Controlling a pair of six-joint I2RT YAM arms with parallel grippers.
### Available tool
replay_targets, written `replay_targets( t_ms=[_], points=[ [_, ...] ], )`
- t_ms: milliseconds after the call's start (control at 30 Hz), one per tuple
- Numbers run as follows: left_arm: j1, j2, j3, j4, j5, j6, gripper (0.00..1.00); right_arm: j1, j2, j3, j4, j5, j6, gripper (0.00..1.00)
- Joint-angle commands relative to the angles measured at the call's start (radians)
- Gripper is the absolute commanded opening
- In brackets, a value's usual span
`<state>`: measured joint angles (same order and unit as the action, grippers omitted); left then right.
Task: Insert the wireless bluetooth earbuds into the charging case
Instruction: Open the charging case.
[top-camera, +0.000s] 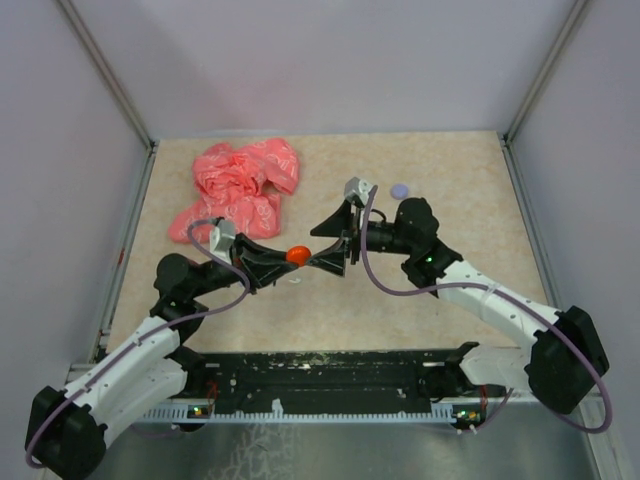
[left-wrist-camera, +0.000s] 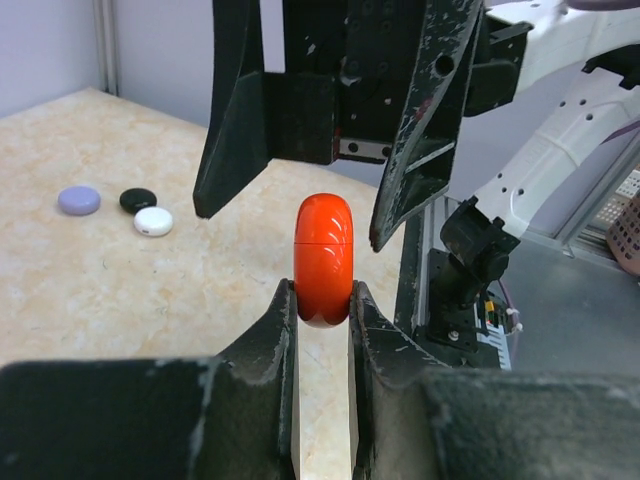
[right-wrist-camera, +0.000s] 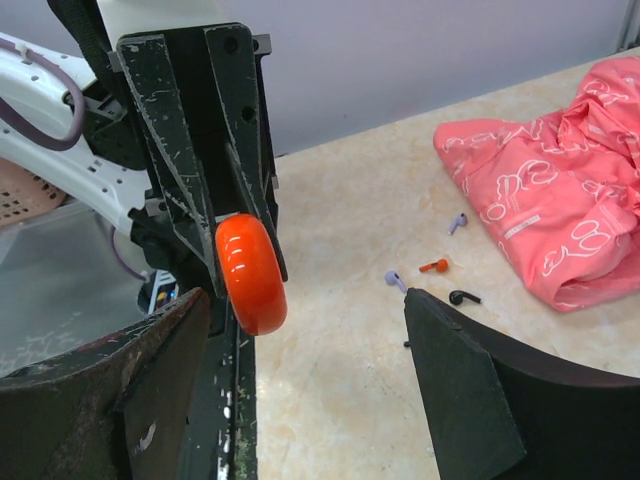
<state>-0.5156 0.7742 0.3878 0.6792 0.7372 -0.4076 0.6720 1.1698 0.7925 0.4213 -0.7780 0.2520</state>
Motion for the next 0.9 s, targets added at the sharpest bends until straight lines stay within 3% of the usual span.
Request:
replay_targets(
  t_ms=[0,333,867],
  points=[
    [-0.005,0.006,-0.010,0.098,0.049,-0.023,0.00,-0.002,0.022,0.012,0.112,-0.038,0.034,0.78],
    [-0.006,0.017,-0.023,0.149,0.098,-0.057,0.00,-0.003,0.023,0.014,0.090,-0.009,0.021,0.78],
    [-0.006,-0.049,-0.029,0.045,0.127,0.016,0.00,-0.005,-0.022,0.031,0.022,0.017,-0.006,0.77]
  ],
)
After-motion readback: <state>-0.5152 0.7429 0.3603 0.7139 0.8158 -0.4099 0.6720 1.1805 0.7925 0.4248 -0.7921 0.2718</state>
